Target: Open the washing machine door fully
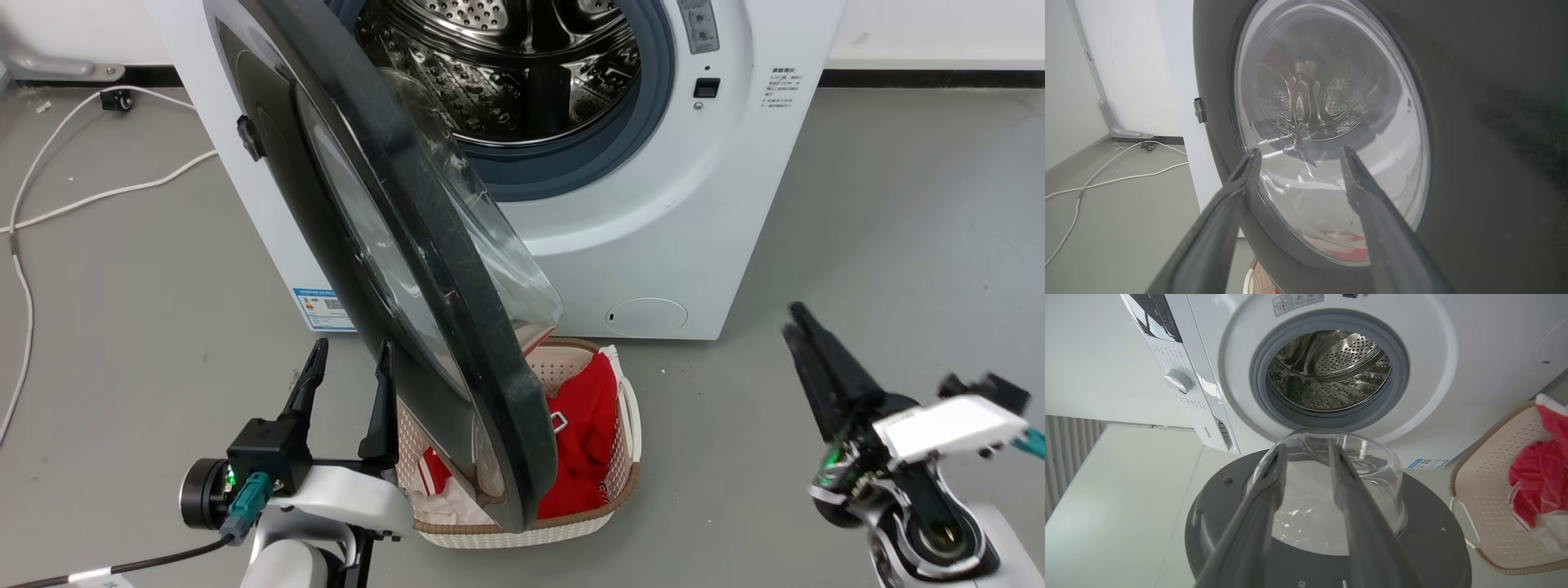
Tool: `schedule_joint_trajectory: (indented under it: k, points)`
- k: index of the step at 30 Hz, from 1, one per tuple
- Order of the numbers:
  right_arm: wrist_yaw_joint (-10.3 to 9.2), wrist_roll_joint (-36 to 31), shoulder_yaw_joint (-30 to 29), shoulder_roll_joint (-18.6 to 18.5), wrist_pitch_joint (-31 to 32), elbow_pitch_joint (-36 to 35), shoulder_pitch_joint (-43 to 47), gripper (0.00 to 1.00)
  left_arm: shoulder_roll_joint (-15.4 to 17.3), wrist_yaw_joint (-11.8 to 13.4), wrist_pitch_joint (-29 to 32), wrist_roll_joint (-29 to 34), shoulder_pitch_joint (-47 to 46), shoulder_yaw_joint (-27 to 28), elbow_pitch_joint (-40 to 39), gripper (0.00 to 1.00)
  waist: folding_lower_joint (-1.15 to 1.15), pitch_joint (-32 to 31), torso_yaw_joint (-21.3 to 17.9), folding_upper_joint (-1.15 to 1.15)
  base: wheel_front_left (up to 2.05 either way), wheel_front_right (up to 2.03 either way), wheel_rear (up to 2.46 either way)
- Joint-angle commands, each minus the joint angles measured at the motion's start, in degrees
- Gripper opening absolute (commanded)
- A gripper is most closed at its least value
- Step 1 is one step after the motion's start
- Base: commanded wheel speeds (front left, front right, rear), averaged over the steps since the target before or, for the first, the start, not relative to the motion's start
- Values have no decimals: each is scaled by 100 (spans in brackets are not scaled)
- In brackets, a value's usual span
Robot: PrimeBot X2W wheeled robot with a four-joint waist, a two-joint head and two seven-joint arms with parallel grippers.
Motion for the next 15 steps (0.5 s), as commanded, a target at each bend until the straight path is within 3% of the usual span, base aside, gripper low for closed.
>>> schedule_joint_trajectory:
  k: [1,7,11,15]
  points:
    - [14,-129,-83,-42,-182,-74,180,100,8,4,-15,29,80,16,9,100,0,-18,-11,0,0,0,0]
    - [14,-994,-220,-197,-1106,-170,620,100,8,7,-15,39,109,79,16,100,0,-50,-50,0,0,0,0]
    - [14,-2156,-145,-374,-1867,61,715,100,7,27,-15,26,131,95,18,100,0,-78,-75,0,0,0,0]
    - [14,-3606,-375,-445,-2216,334,680,100,7,35,-15,22,169,117,11,100,0,-95,-100,0,0,0,0]
